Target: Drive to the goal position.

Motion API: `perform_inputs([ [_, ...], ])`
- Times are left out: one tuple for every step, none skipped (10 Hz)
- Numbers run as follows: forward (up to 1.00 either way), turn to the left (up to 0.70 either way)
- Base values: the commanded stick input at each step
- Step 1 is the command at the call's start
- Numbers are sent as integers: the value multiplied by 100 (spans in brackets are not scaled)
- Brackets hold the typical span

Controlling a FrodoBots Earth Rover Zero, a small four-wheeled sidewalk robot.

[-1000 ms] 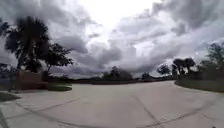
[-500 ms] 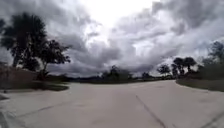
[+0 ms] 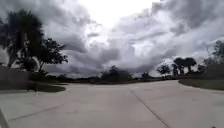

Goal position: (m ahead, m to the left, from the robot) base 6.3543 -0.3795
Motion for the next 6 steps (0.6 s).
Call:
perform_inputs([
  [85, 0],
  [85, 0],
  [85, 0],
  [85, 0],
  [85, 0],
  [85, 0],
])
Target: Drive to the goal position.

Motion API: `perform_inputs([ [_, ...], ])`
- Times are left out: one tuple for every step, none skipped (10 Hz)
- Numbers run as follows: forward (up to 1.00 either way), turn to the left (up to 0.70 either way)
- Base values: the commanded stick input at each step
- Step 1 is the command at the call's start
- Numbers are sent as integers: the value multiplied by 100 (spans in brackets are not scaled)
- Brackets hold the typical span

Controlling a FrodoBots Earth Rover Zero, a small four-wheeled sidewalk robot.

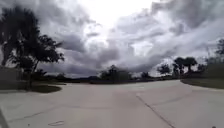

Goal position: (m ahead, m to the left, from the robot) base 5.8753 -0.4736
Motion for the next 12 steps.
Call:
perform_inputs([
  [85, 0],
  [85, 0],
  [85, 0],
  [85, 0],
  [85, 0],
  [85, 0],
  [85, 0],
  [85, 0],
  [85, 0],
  [85, 0],
  [85, 0],
  [85, 0],
])
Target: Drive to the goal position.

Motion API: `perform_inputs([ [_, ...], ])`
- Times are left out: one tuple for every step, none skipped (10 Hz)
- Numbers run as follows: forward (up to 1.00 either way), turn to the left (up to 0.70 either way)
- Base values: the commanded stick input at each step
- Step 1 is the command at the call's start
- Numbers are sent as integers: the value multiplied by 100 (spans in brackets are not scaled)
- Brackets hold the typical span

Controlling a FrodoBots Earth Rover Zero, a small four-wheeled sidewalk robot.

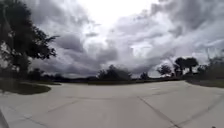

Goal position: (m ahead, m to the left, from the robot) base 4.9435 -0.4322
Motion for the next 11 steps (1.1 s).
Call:
perform_inputs([
  [85, 0],
  [85, 0],
  [85, 0],
  [85, 0],
  [85, 0],
  [85, 0],
  [85, 0],
  [85, 0],
  [85, 0],
  [85, 0],
  [85, 0],
])
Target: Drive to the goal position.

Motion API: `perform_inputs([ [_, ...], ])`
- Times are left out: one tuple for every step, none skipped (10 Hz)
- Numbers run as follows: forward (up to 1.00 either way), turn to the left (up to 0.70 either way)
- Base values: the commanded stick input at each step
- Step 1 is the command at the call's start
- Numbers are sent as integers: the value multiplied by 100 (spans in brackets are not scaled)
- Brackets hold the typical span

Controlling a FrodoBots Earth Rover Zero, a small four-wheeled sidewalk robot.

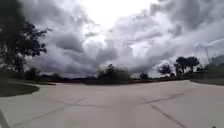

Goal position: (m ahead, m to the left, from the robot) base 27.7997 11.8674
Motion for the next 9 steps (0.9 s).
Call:
perform_inputs([
  [85, 1],
  [85, 32],
  [85, 26],
  [85, 3],
  [85, 3],
  [85, 22],
  [85, 9],
  [85, 0],
  [85, 17],
])
